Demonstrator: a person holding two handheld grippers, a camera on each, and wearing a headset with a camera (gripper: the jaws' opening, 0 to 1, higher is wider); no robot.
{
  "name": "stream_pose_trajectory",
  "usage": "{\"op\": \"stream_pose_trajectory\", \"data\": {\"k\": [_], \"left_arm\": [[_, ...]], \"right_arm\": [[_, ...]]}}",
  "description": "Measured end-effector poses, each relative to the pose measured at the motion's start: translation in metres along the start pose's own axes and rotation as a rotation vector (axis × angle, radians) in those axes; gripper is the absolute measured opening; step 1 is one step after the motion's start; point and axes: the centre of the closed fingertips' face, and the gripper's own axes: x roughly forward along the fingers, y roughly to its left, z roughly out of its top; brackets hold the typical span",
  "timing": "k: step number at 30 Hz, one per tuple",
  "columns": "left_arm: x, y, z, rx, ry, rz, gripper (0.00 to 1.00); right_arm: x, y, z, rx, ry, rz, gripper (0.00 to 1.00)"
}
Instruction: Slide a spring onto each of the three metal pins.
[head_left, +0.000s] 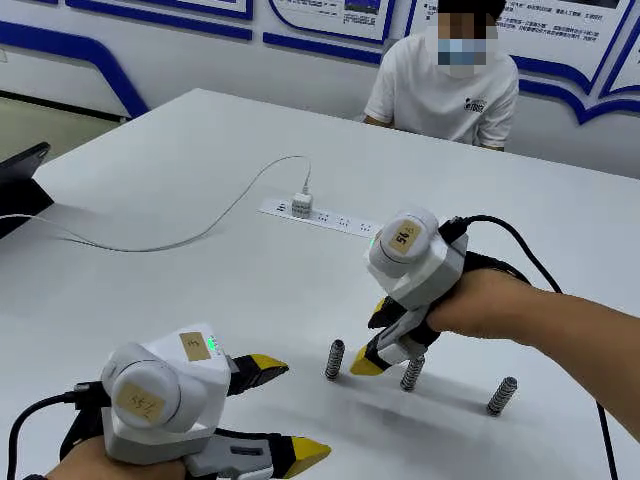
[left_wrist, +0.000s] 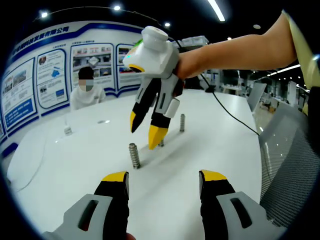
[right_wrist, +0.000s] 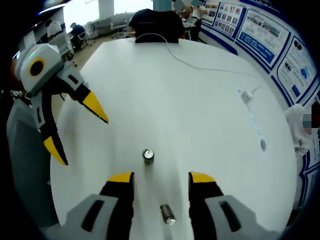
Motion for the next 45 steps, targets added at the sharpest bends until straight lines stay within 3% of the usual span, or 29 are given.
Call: {"op": "stream_pose_trajectory", "data": {"k": [24,45], "left_arm": [[0.0,0.004,0.004,-0.013,-0.001,0.009,0.59],[0.001,0.002,0.004,-0.023,0.006,0.009,0.6]], "right_arm": [[-0.018,-0.02,-0.012,0.076,-0.131,-0.083,0.65],[-0.046,-0.032,-0.043,0.171,-0.212,-0.163,0.73]]}}
